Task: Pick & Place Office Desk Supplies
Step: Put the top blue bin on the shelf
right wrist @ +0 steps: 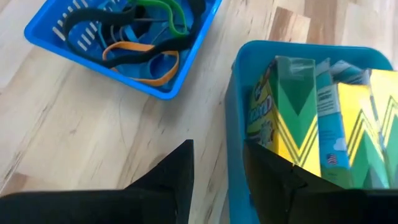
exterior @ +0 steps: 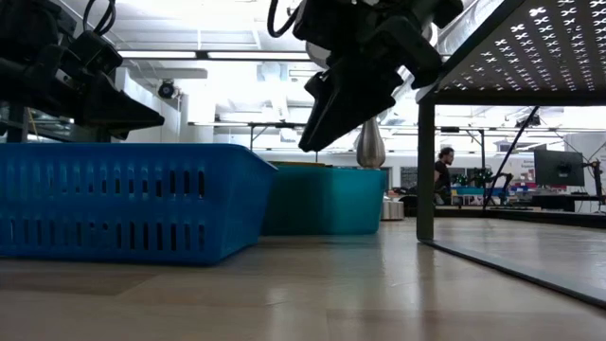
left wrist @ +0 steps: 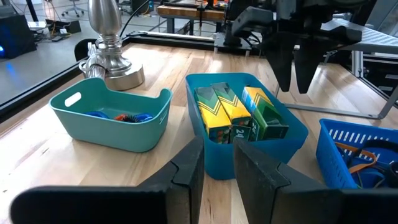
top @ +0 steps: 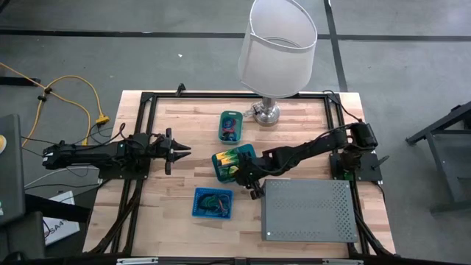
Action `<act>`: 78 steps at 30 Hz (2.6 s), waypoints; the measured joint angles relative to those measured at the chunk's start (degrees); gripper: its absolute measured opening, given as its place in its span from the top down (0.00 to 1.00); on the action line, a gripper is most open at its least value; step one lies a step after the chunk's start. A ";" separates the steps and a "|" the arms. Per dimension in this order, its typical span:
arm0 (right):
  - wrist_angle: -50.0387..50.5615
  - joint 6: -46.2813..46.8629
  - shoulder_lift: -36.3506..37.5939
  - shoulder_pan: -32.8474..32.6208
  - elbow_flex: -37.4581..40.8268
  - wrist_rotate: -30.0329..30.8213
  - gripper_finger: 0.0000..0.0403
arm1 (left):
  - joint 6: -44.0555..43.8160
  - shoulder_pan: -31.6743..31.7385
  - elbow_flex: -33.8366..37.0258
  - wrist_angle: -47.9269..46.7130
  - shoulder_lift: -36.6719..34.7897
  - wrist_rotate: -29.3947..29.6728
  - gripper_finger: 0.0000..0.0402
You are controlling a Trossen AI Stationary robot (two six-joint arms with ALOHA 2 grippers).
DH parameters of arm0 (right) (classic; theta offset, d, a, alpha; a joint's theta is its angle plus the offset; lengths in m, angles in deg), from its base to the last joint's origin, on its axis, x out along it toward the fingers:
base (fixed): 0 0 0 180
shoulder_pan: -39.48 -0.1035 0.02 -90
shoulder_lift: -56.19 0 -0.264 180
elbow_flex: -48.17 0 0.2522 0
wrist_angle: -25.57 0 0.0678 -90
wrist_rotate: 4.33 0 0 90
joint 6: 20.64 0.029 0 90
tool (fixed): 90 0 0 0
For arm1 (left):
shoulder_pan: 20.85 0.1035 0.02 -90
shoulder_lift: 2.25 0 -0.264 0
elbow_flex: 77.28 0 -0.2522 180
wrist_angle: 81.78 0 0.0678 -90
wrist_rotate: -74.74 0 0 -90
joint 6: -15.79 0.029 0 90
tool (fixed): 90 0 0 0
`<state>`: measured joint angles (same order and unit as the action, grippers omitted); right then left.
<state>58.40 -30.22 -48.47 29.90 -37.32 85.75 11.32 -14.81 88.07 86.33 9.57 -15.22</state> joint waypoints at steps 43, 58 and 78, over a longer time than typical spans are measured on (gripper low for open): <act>16.25 6.87 -11.87 -0.18 -19.34 2.56 0.69 | 0.00 0.00 0.00 1.17 0.02 0.06 0.80; 18.71 8.52 -16.46 0.32 -19.43 1.39 0.69 | 0.00 0.00 0.00 1.60 0.02 0.19 0.80; 19.46 6.95 -16.41 1.54 -19.30 4.83 0.99 | -0.02 0.00 0.00 2.10 0.02 0.19 0.80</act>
<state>77.86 -23.27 -64.88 31.43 -56.62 90.57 11.30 -14.81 88.07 88.42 9.59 -15.03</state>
